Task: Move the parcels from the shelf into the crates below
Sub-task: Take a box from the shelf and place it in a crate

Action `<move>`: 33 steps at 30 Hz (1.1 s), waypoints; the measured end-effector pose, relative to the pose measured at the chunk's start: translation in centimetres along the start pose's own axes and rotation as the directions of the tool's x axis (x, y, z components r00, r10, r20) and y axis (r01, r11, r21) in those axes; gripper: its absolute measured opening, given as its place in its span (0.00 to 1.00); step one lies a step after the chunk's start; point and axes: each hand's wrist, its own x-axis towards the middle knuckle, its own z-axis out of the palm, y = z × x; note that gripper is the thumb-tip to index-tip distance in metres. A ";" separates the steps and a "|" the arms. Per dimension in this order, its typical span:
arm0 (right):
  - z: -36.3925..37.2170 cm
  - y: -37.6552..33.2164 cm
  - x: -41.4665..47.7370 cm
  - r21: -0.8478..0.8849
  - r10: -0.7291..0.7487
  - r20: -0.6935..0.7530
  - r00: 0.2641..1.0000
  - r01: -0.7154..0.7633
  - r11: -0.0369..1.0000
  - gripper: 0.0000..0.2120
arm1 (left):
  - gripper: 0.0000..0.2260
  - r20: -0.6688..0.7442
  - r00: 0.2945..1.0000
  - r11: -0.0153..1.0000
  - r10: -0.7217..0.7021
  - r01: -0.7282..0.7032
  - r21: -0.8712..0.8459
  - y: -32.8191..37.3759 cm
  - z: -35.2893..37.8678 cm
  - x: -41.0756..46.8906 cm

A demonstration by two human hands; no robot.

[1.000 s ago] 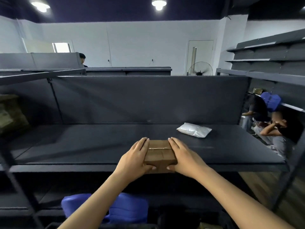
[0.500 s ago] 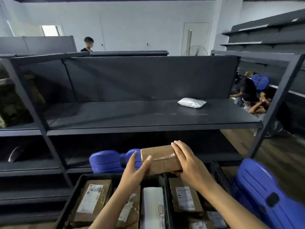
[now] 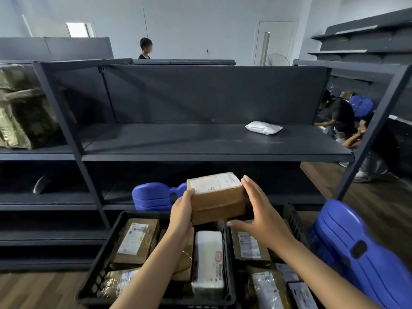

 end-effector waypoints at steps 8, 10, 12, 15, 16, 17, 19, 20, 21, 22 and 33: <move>1.1 0.0 0.4 0.758 0.477 0.264 0.838 -0.486 0.435 0.38 | 0.15 0.011 0.962 0.948 0.272 -0.270 0.168 -2.0 0.6 -2.9; 1.8 0.2 0.1 0.784 0.493 0.253 0.833 -0.475 0.400 0.28 | 0.19 0.015 0.963 0.952 0.269 -0.268 0.147 -3.1 0.5 -3.3; 2.1 0.7 -0.1 0.787 0.527 0.255 0.811 -0.491 0.374 0.18 | 0.19 0.016 0.970 0.959 0.244 -0.244 0.142 -4.2 0.1 -3.2; 1.7 1.7 0.2 0.764 0.535 0.256 0.805 -0.508 0.398 0.12 | 0.21 0.019 0.983 0.967 0.184 -0.185 0.174 -4.3 -1.1 -2.2; 1.3 2.1 0.4 0.749 0.526 0.247 0.813 -0.505 0.429 0.10 | 0.21 0.034 0.985 0.964 0.167 -0.170 0.204 -3.8 -1.4 -1.6; 0.8 2.4 0.6 0.734 0.512 0.243 0.824 -0.501 0.458 0.10 | 0.21 0.067 0.987 0.954 0.143 -0.156 0.255 -3.3 -1.7 -1.0; -0.2 2.4 1.3 0.728 0.474 0.262 0.841 -0.494 0.475 0.10 | 0.21 0.157 0.986 0.922 0.047 -0.103 0.374 -2.4 -1.8 0.0; -0.7 2.4 1.7 0.731 0.447 0.280 0.850 -0.490 0.474 0.10 | 0.23 0.199 0.980 0.905 -0.018 -0.068 0.420 -2.2 -1.7 0.3; -1.1 2.3 2.1 0.729 0.422 0.298 0.856 -0.490 0.478 0.09 | 0.25 0.235 0.968 0.893 -0.085 -0.031 0.450 -2.0 -1.5 0.4; -1.4 2.2 2.5 0.724 0.399 0.314 0.861 -0.489 0.486 0.08 | 0.25 0.267 0.955 0.890 -0.132 -0.004 0.455 -2.1 -1.4 0.4; 0.7 2.8 1.8 0.638 0.497 0.245 0.832 -0.524 0.564 0.29 | 0.16 0.181 0.983 0.989 0.005 -0.032 0.147 -5.5 1.7 -0.8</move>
